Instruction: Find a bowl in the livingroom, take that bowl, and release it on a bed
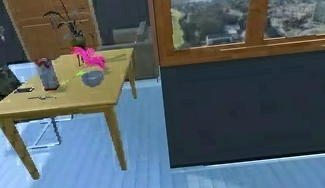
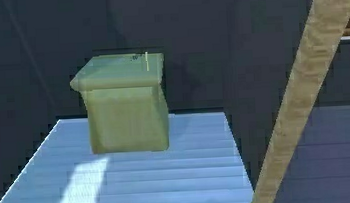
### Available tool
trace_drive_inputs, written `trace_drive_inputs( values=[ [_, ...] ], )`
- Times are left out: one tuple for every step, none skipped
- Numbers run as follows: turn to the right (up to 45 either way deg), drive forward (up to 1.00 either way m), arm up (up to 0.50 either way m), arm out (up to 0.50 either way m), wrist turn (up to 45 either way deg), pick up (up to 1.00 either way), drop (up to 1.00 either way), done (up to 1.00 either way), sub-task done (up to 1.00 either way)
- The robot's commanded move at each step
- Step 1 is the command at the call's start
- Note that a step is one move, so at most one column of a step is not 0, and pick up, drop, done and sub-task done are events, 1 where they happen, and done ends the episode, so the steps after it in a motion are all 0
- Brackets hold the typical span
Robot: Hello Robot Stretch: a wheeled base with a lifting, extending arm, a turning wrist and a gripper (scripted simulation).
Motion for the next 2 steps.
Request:
trace_drive_inputs(
  values=[
    [0.0,0.75,0.0,0.0,0.0,0.0,0.0,0.0,0.0],
    [-45.0,0.0,0.0,0.0,0.0,0.0,0.0,0.0,0.0]
  ],
)
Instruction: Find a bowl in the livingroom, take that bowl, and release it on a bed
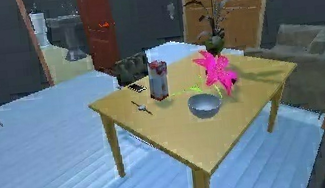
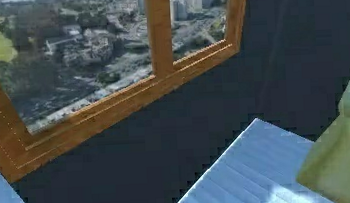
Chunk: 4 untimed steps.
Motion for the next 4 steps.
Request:
trace_drive_inputs(
  values=[
    [-45.0,0.0,0.0,0.0,0.0,0.0,0.0,0.0,0.0],
    [-30.0,0.0,0.0,0.0,0.0,0.0,0.0,0.0,0.0],
    [45.0,0.0,0.0,0.0,0.0,0.0,0.0,0.0,0.0],
    [0.0,0.8,0.0,0.0,0.0,0.0,0.0,0.0,0.0]
  ],
)
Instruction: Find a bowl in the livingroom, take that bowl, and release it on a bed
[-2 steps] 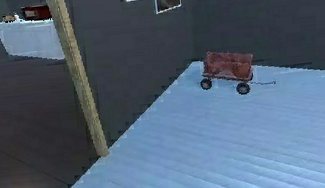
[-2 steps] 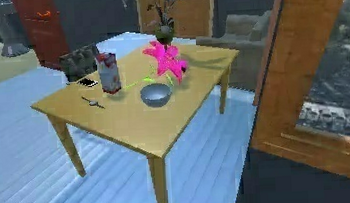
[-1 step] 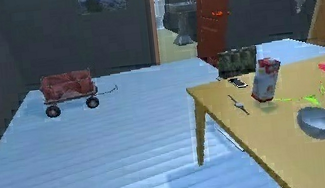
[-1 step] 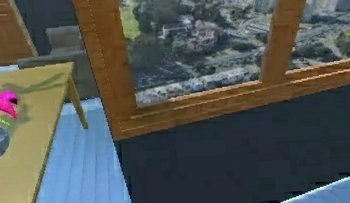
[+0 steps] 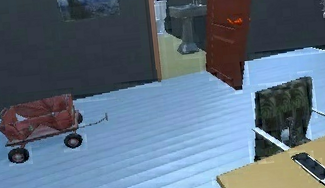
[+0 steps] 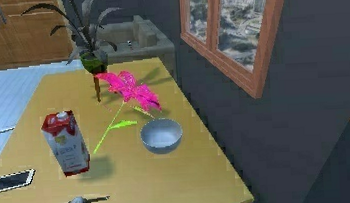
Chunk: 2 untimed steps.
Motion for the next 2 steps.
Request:
trace_drive_inputs(
  values=[
    [0.0,0.0,0.5,0.0,0.0,0.0,0.0,0.0,0.0],
    [0.0,0.0,0.38,0.0,0.0,0.0,0.0,0.0,0.0]
  ],
)
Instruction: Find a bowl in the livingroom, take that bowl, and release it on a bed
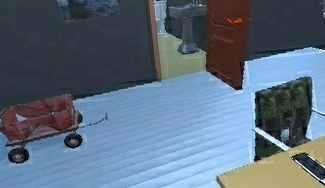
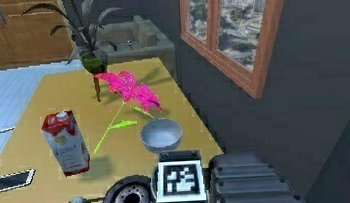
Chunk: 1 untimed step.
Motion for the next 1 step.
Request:
trace_drive_inputs(
  values=[
    [0.0,0.0,0.0,0.3,0.0,0.0,0.0,0.0,0.0]
  ],
)
